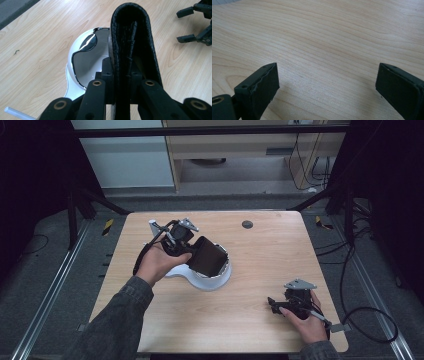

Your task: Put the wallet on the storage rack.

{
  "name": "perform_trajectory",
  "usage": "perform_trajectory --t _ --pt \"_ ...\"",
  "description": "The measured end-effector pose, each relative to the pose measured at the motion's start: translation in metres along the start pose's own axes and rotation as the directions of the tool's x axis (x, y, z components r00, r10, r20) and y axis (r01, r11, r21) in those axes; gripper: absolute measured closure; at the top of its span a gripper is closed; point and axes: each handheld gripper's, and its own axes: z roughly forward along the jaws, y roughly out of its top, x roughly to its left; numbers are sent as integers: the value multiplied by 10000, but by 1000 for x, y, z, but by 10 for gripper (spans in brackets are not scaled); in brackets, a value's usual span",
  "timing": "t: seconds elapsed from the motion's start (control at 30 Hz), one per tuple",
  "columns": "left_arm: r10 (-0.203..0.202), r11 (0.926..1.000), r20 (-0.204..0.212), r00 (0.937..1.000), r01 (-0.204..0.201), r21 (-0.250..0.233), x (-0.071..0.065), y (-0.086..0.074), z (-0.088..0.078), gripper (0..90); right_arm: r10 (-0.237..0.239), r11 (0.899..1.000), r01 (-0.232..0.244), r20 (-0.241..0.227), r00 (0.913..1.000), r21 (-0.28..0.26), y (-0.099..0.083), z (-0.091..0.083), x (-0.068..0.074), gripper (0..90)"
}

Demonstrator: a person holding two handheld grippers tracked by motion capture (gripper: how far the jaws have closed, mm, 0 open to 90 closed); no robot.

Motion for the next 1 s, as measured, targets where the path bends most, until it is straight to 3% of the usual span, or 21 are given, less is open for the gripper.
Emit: perform_trajectory --t 0.27,0.77,1.0 --pt "-145 9998 86 9999 144 118 4 0 3 801 40 10000 -40 -3 10000 66 0 0 1 51" --pt "-663 9978 -239 9975 663 -15 19 -4 9 775 53 9998 -52 -61 10000 176 -1 1 0 51" --pt "-675 9977 -468 9966 671 -107 20 -5 10 747 56 9998 -54 -82 10000 167 -1 1 0 51"
